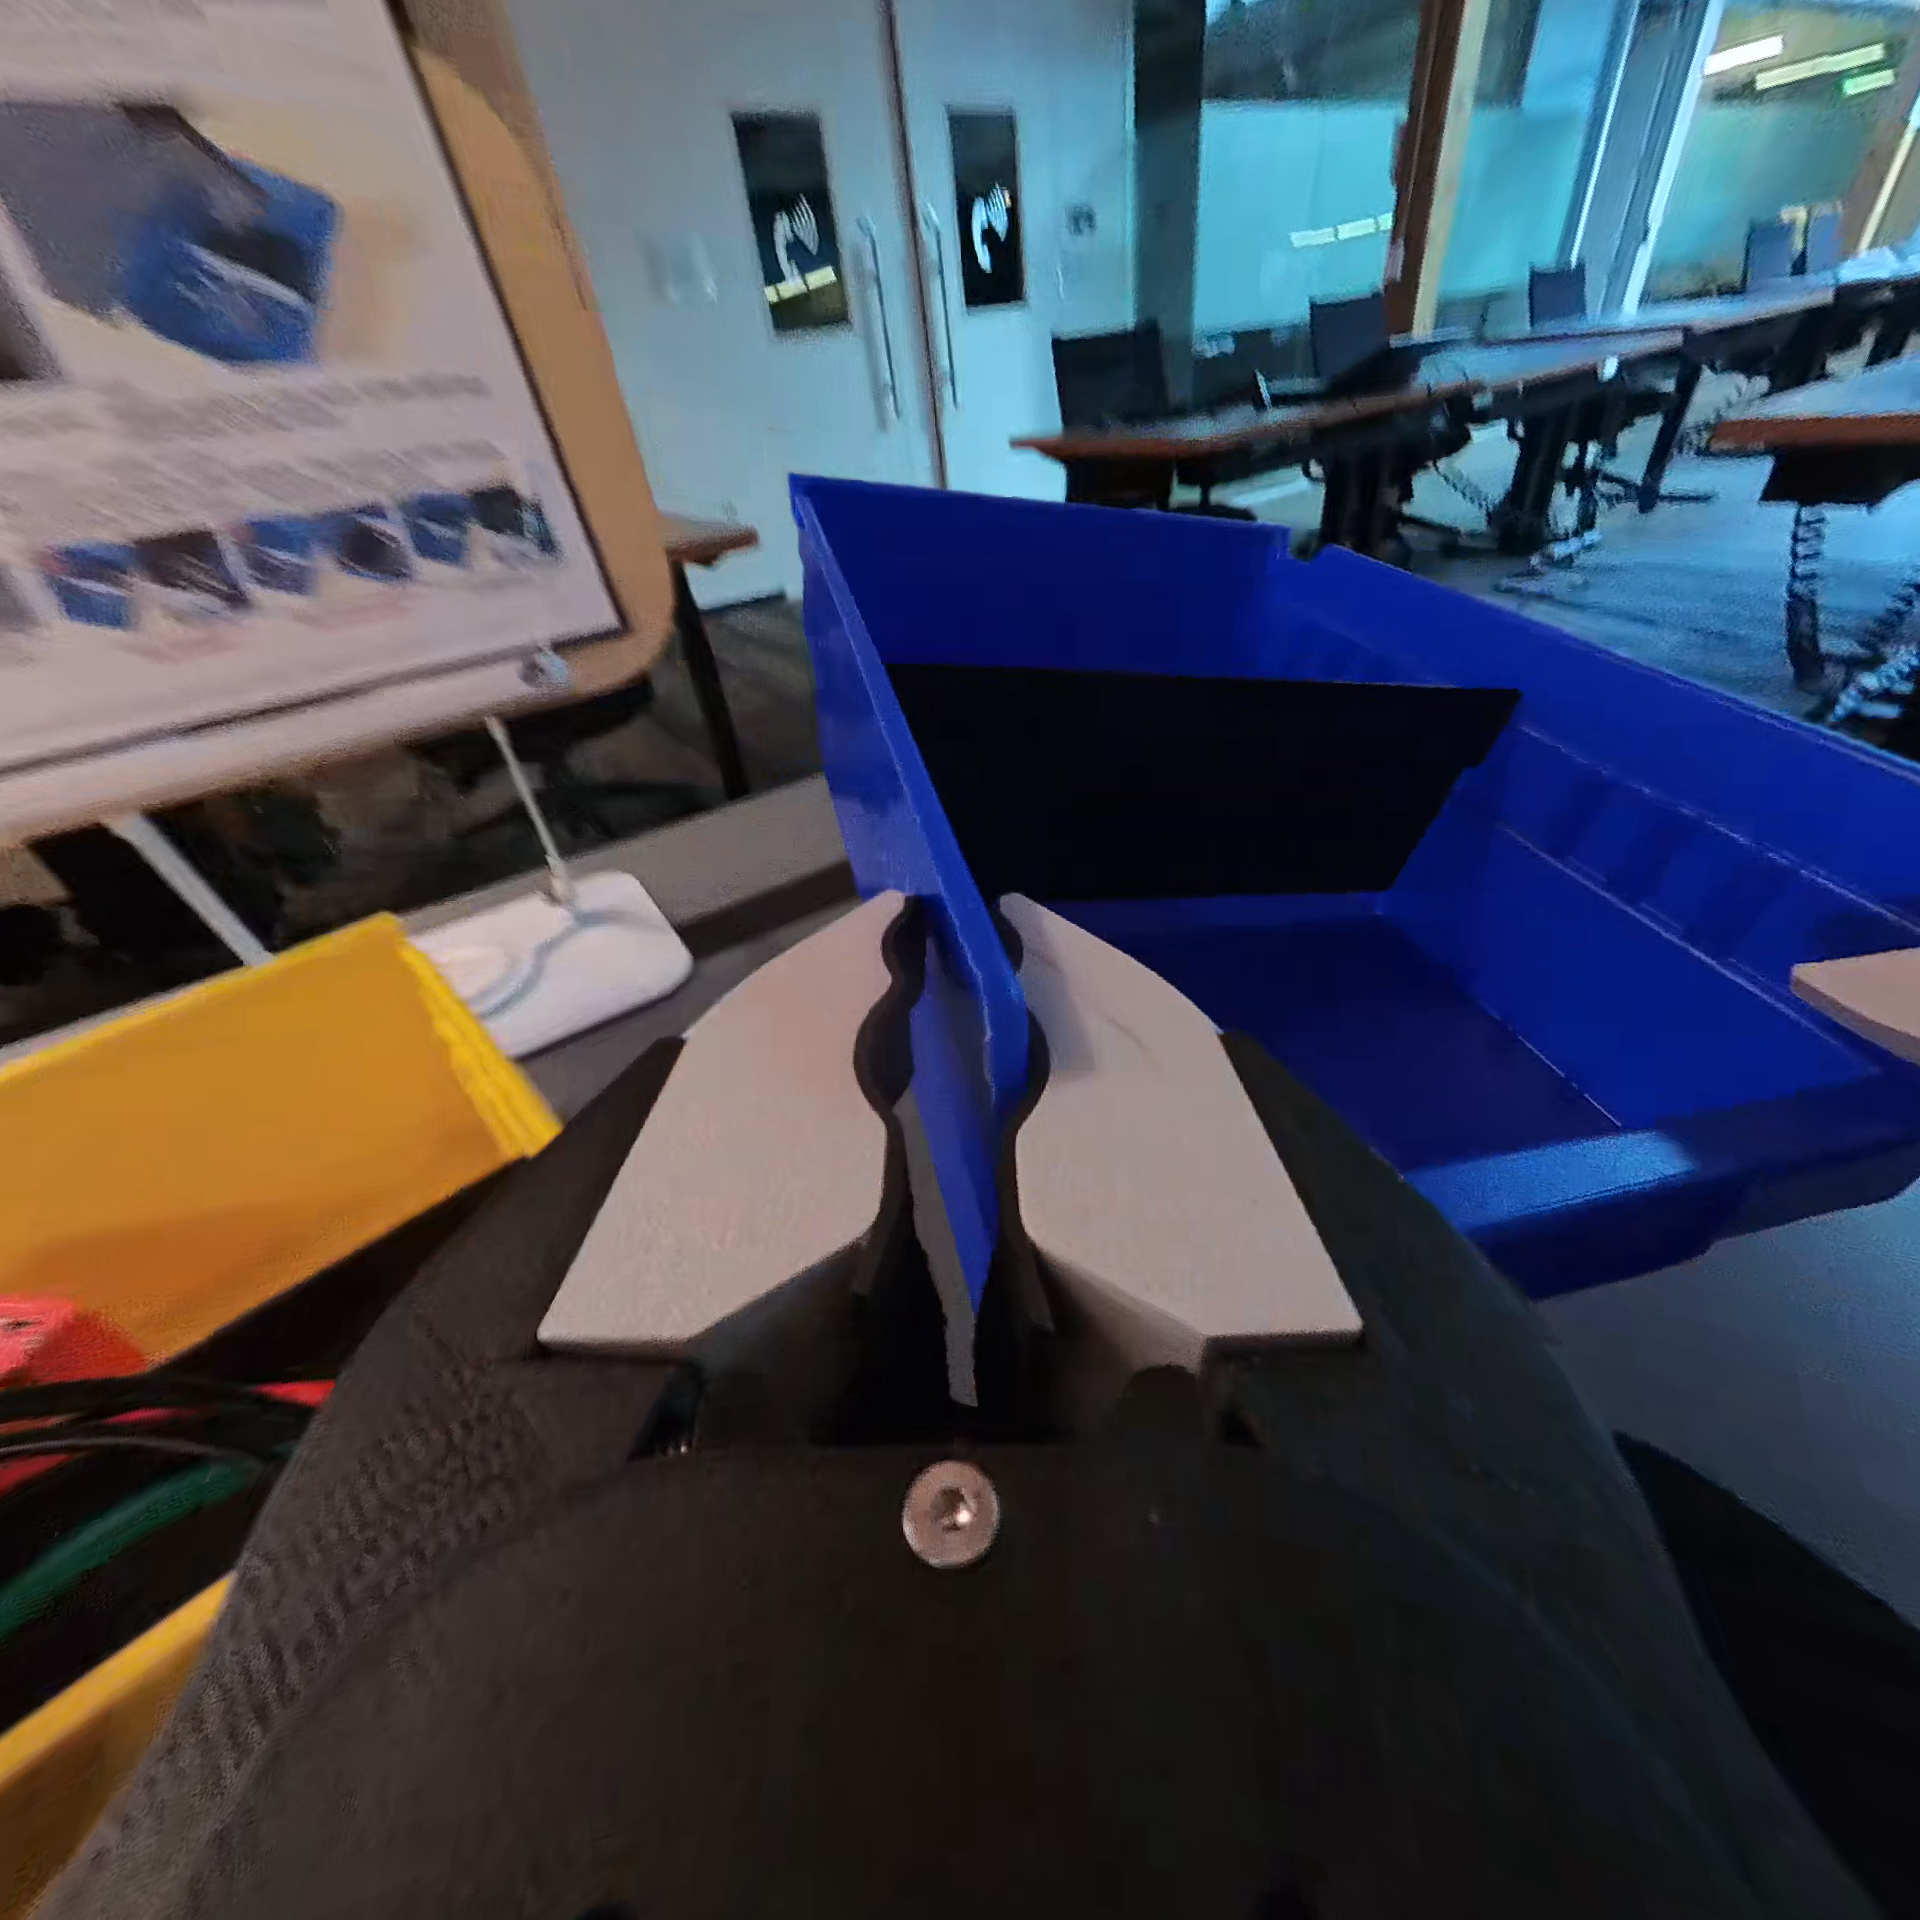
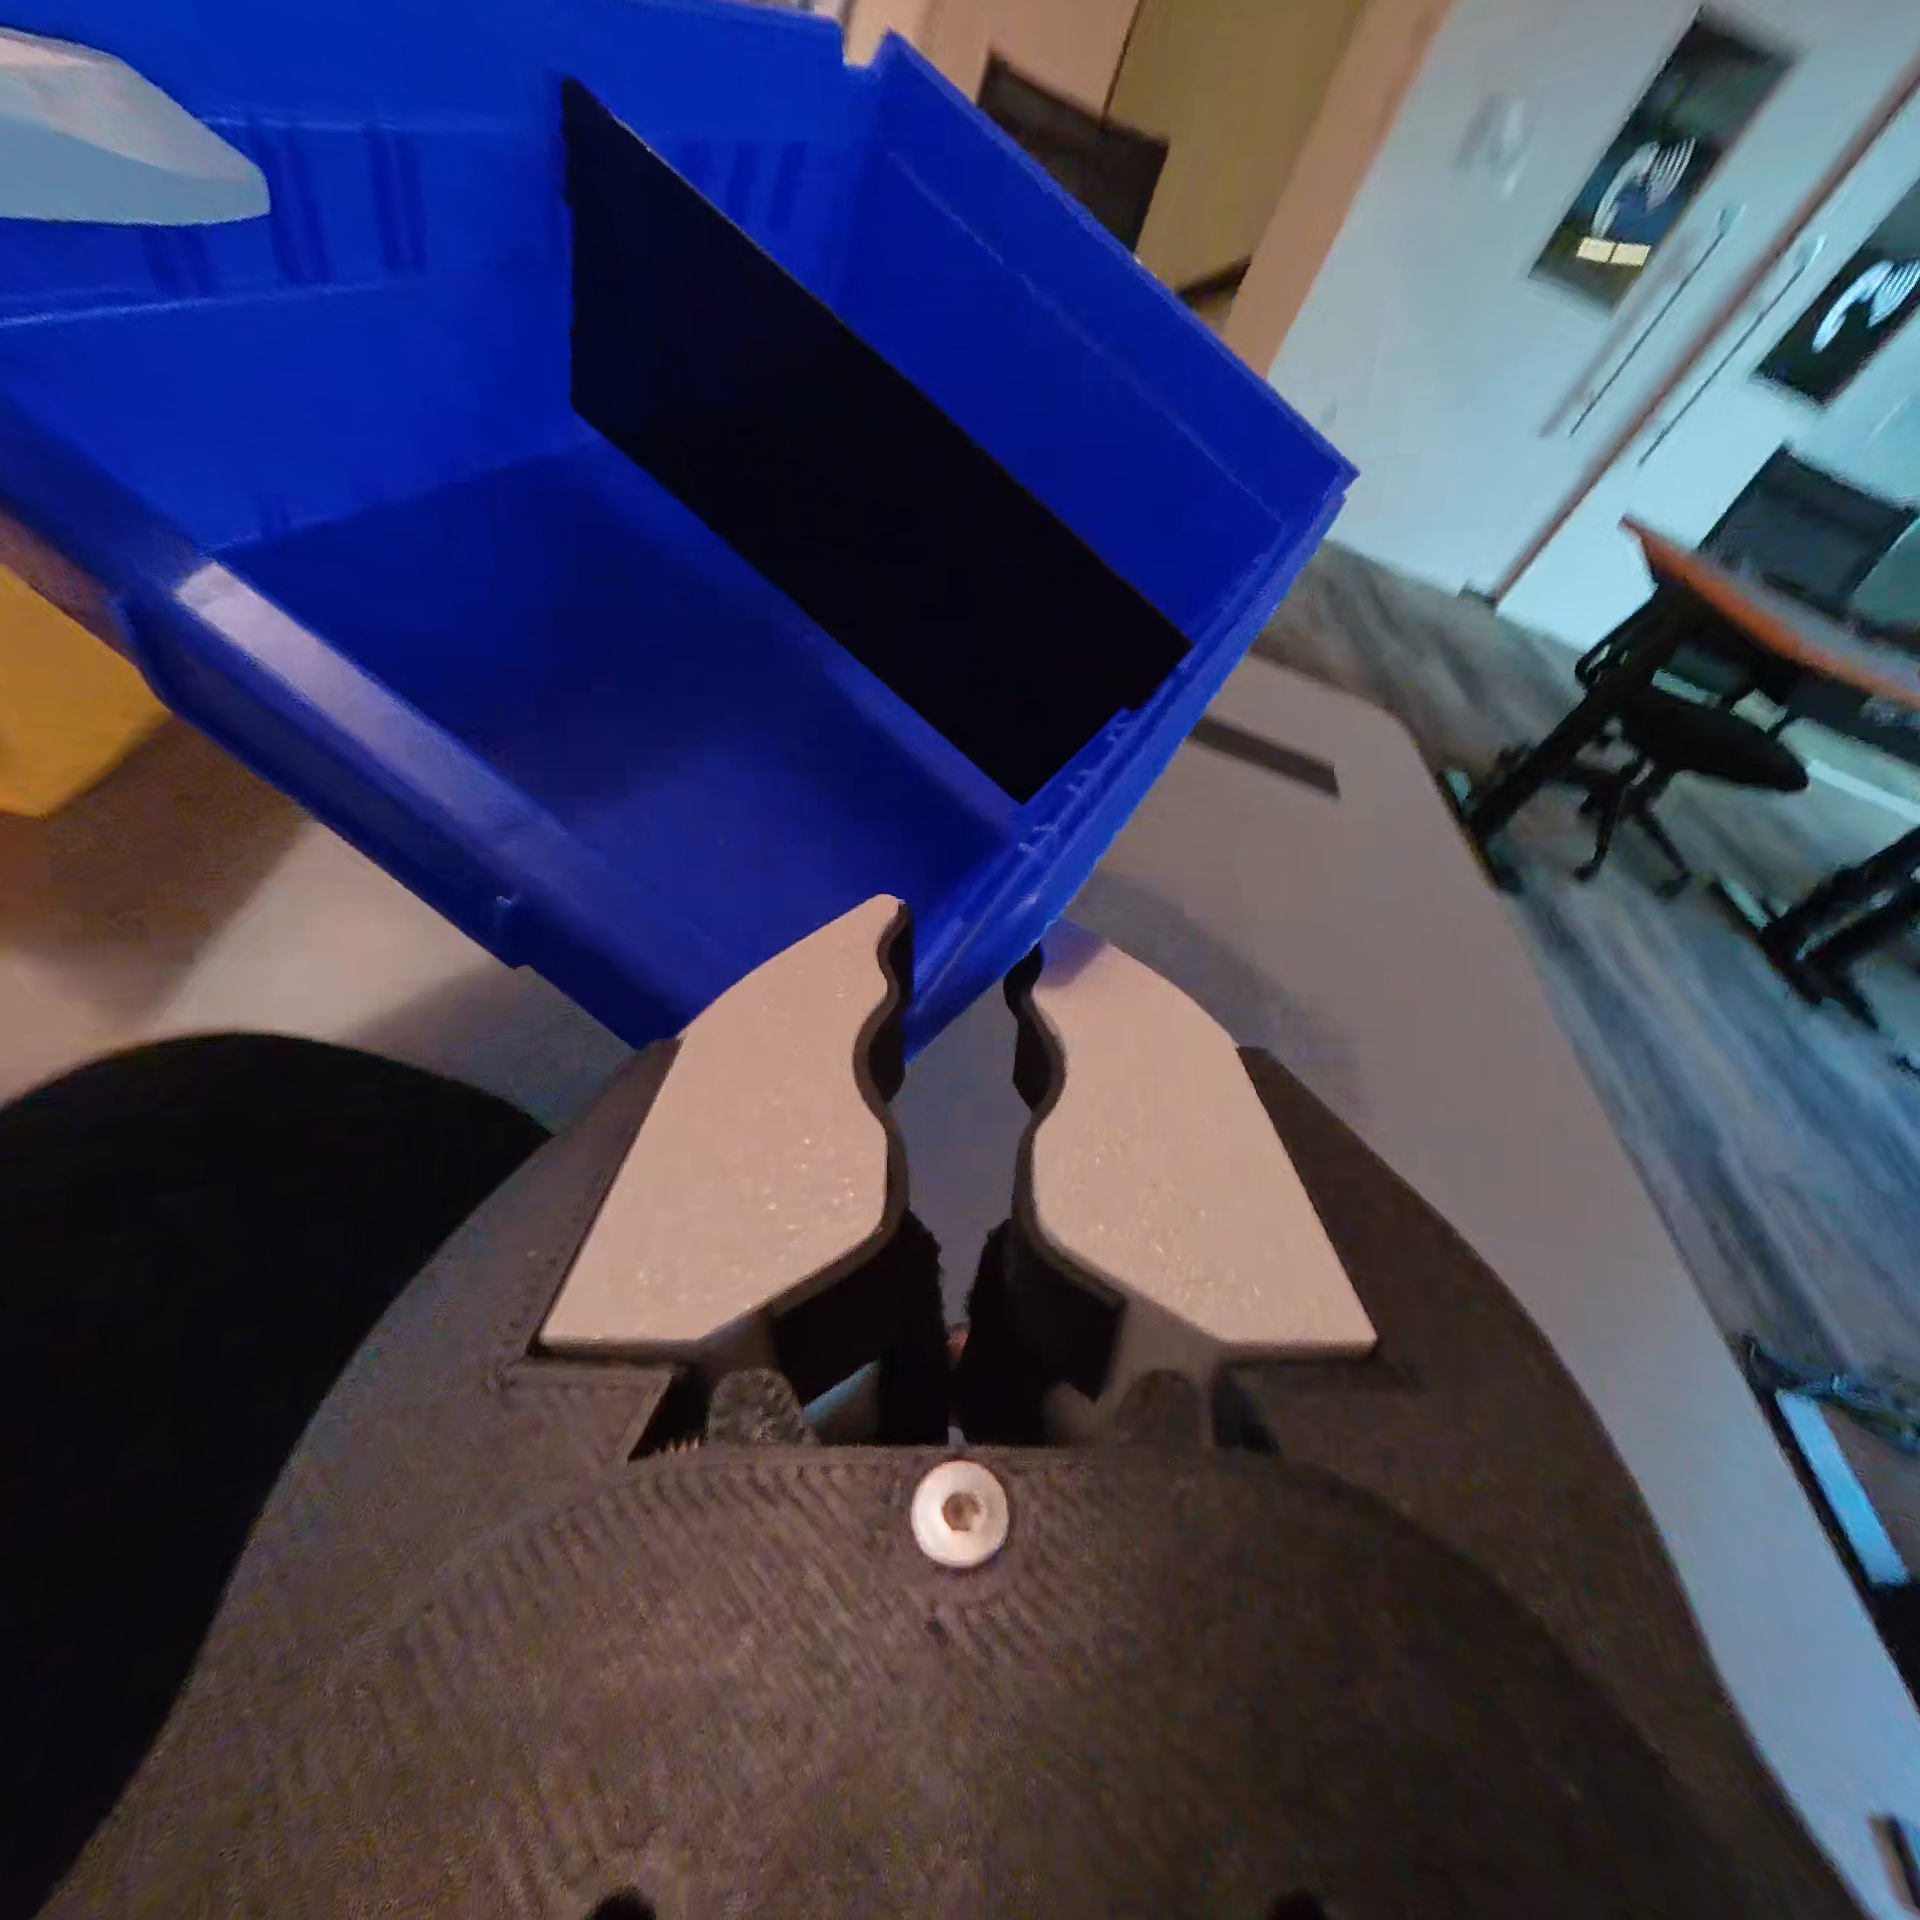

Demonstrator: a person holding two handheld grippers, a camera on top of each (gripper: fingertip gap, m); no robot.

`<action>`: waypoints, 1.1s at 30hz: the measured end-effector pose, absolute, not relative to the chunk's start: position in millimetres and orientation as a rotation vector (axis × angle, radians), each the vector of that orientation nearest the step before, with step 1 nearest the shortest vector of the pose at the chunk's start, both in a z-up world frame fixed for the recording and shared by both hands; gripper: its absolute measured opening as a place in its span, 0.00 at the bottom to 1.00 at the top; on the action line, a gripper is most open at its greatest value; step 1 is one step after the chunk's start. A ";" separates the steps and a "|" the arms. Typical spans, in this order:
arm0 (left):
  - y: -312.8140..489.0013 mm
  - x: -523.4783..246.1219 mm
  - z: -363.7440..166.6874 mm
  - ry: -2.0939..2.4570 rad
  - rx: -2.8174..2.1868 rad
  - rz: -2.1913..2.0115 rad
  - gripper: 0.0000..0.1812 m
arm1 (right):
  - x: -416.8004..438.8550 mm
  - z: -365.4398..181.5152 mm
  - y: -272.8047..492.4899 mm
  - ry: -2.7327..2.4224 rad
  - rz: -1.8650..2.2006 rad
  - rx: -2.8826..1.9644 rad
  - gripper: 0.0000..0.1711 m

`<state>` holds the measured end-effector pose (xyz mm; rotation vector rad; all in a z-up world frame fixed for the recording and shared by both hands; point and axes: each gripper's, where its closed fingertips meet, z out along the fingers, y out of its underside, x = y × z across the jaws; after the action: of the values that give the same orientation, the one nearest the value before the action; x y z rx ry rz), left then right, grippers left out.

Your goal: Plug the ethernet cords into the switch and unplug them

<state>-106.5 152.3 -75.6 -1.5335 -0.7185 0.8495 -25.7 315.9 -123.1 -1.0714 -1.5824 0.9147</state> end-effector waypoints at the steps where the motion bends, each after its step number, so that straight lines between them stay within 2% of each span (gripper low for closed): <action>1: 161.4 -109.0 -86.7 -0.731 -1.558 0.829 0.06 | -26.5 -132.4 324.3 -1.595 0.897 -1.102 0.10; 6: 183.8 -114.7 -123.2 -0.753 -1.629 0.789 0.07 | -29.4 -159.1 347.0 -1.622 0.811 -1.174 0.09; 10: 194.8 -111.8 -148.1 -0.705 -1.767 0.681 0.14 | -31.5 -163.3 357.4 -1.579 0.855 -1.222 0.08; 11: 195.3 -109.9 -153.6 -0.697 -1.790 0.636 0.17 | -31.7 -161.2 356.8 -1.567 0.899 -1.221 0.08; 14: 187.8 -99.0 -144.2 -0.658 -1.788 0.615 0.35 | -27.9 -170.3 363.2 -1.592 0.881 -1.284 0.07; 16: 179.2 -81.9 -131.0 -0.591 -1.810 0.620 0.42 | -24.2 -160.9 362.3 -1.561 0.907 -1.234 0.14; 19: 147.6 -51.2 -106.9 -0.442 -1.834 0.696 0.42 | -14.4 -136.6 353.4 -1.538 0.888 -1.068 0.32; 21: 118.7 -36.5 -112.1 -0.361 -1.950 0.718 0.40 | -10.2 -132.3 328.2 -1.670 0.841 -0.835 0.36; 26: 38.4 -27.5 -160.9 -0.341 -2.231 0.695 0.37 | -1.1 -187.7 298.2 -2.158 0.482 -0.573 0.33; 33: 1.8 -44.2 -200.7 -0.316 -2.377 0.767 0.23 | -20.6 -211.3 284.6 -2.233 0.246 -0.382 0.30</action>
<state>-44.2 1.8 -200.7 -2.3771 -0.3164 0.7671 -20.6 284.6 -211.3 -0.3817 -2.2334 0.2461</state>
